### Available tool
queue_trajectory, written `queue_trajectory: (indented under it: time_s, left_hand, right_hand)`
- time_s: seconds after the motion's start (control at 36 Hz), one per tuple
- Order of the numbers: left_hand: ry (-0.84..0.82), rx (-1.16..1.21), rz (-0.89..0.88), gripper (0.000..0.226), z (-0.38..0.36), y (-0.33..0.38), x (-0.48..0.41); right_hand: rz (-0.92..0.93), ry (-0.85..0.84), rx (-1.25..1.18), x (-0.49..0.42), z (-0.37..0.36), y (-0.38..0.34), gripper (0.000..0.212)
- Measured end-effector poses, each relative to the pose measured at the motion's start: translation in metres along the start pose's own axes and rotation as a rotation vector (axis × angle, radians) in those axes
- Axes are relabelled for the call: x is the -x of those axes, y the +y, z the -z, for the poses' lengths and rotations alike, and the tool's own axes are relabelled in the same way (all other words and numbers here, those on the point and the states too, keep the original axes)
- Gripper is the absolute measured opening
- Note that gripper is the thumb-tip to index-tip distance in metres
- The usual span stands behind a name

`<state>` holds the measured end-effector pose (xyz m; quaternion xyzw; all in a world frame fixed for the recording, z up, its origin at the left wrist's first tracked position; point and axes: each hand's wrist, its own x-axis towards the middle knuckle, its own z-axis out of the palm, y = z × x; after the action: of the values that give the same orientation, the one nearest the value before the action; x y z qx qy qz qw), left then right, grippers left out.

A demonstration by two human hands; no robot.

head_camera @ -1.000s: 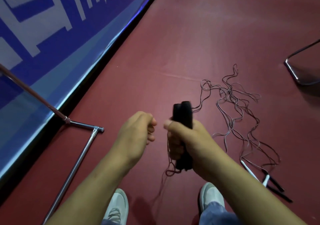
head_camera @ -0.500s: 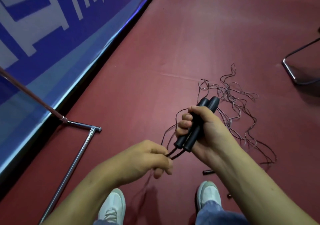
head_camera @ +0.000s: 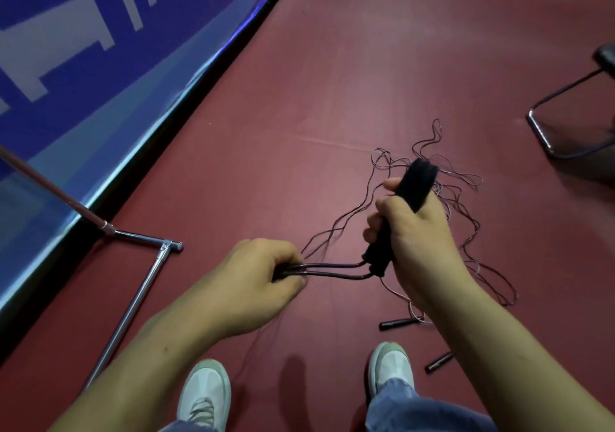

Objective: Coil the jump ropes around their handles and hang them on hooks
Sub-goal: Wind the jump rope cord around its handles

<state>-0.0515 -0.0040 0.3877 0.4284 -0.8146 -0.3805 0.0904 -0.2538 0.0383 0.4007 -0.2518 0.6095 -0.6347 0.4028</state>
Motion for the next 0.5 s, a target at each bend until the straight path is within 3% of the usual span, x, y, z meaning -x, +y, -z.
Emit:
queue_trajectory:
  time_s: [0.11,0.25,0.36,0.5]
  left_hand:
    - [0.023,0.125,-0.115,0.009,0.006,0.015,0.003]
    - [-0.127,0.237,-0.060,0.010,0.018,0.027,0.003]
    - [-0.160,0.230,-0.017,0.012,0.030,0.030,0.005]
    - [-0.153,0.196,-0.006,0.011,0.037,0.027,0.006]
  right_hand:
    - [0.001,-0.253,0.360,0.010,0.002,0.003,0.015]
    - [-0.248,-0.724,0.372,0.032,-0.003,0.005,0.014]
    - [-0.460,-0.818,0.205,0.037,0.001,-0.001,0.033]
    - [-0.427,-0.913,0.267,0.039,0.001,0.003,0.034]
